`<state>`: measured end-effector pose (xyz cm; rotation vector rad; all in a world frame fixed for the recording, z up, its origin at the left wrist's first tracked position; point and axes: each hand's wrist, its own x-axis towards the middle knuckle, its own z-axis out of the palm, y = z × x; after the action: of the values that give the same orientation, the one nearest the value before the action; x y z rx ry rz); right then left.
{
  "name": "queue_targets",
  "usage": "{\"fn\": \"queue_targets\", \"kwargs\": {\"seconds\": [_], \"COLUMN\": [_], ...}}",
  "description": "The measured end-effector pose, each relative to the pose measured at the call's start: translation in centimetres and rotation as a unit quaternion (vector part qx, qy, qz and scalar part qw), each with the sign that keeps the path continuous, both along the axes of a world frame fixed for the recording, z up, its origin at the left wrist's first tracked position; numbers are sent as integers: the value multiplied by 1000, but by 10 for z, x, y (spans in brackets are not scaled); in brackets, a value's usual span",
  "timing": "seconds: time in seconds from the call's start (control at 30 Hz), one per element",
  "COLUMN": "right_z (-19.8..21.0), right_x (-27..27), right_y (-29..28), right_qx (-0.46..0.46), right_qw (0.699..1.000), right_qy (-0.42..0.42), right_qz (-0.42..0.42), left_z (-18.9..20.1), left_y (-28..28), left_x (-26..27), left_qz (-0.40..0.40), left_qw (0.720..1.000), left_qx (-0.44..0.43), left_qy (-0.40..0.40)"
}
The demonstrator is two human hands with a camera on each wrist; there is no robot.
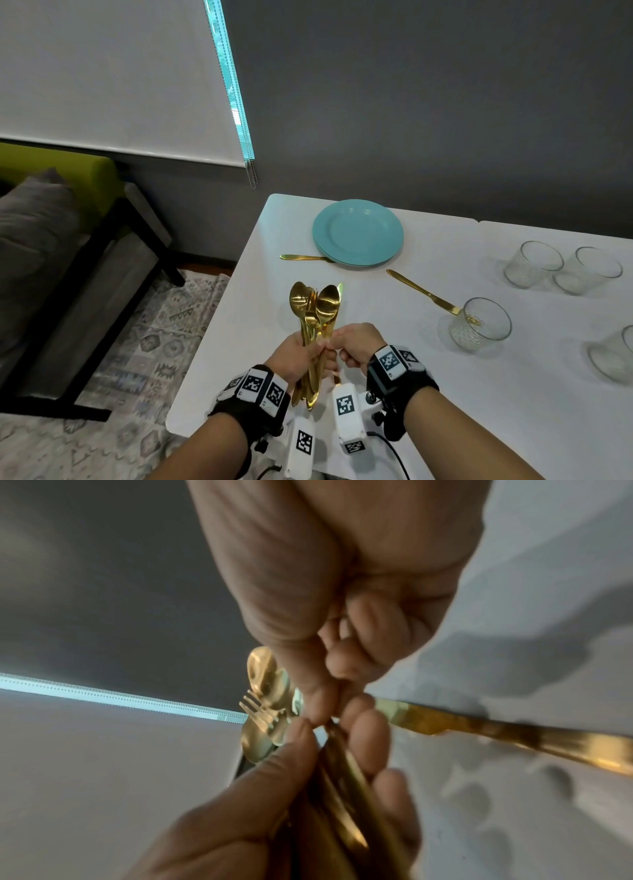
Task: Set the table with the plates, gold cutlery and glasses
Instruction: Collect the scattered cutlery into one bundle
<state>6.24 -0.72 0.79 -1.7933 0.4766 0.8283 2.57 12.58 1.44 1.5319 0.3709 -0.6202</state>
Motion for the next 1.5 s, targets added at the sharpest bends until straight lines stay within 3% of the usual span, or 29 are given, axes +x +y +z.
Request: {"fn": "queue_targets", "kwargs": {"seconds": [0.1,0.23,0.3,0.77,1.23,1.4,1.5], "right_z": [-6,-15,-19,-21,-18,-16,-9], "right_x": [-3,-13,-16,-13,-8,3,14], "right_y": [0,1,6,9,-11,-37,-42], "right_qx": [-25,-239,-275,-330,-294,-134,-59], "right_qw": [999,957,942,938,955,987,990], "right_qy": [-20,-36,-29,-19,-7,38,43], "right_qz": [-1,163,190,106,44,-76,-124], "left_z": [-5,-8,-8,-20,-20,-19,-15], "left_y": [9,21,26,22,9,0,-8], "left_x": [4,14,19,31,38,38,40], "left_qz": [41,80,84,118,103,137,129], "left_qw": [999,996,996,992,994,988,988], "left_qx": [3,27,33,-4,-5,-42,-62], "left_qy": [12,14,9,43,38,54,59]}}
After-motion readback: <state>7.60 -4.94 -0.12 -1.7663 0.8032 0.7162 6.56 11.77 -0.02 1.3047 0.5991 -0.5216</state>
